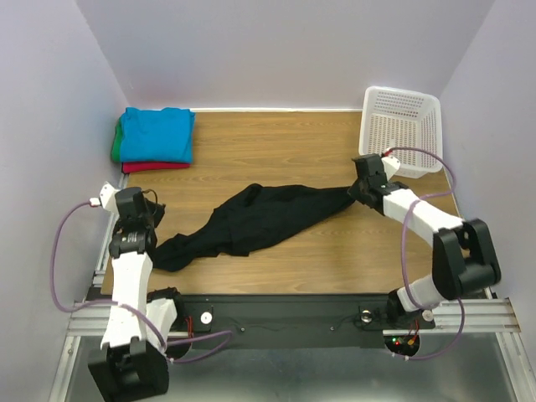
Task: Fold and stack the t-shirts
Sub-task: Flatten the tshirt out
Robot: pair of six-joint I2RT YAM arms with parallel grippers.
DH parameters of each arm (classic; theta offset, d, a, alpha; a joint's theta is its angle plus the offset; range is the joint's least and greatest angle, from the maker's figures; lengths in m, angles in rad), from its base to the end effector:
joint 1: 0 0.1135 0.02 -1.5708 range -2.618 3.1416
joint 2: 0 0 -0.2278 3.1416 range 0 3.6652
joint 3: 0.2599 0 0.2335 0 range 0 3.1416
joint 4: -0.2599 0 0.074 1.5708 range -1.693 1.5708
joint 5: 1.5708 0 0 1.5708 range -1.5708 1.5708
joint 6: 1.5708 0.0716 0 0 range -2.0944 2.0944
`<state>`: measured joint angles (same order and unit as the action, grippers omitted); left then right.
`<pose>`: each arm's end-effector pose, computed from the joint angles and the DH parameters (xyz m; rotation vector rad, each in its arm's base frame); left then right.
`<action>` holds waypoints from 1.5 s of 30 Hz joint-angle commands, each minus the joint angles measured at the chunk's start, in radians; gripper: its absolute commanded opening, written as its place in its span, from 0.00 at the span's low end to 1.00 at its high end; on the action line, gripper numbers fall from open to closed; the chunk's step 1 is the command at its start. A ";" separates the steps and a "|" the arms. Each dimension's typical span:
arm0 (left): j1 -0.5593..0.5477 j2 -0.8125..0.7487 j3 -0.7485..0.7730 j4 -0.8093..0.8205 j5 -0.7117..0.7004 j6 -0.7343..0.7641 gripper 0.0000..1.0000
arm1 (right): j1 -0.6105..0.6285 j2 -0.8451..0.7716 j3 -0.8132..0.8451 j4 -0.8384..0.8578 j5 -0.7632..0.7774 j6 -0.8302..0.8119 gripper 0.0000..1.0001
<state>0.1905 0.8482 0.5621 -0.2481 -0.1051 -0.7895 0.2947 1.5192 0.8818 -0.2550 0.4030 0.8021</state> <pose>0.2222 0.0505 0.2043 -1.0492 1.8325 -0.2491 0.3077 0.0641 0.1460 0.7580 2.2447 0.0227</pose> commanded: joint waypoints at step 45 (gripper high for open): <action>-0.310 0.080 -0.231 -0.034 0.225 -0.134 0.99 | -0.008 -0.484 0.052 -0.224 0.287 -0.176 0.00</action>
<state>-0.1116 0.9077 0.3557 -0.2211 0.1722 -0.9001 0.2939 1.0603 0.9489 -0.5053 0.6559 0.6182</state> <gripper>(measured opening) 0.985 0.037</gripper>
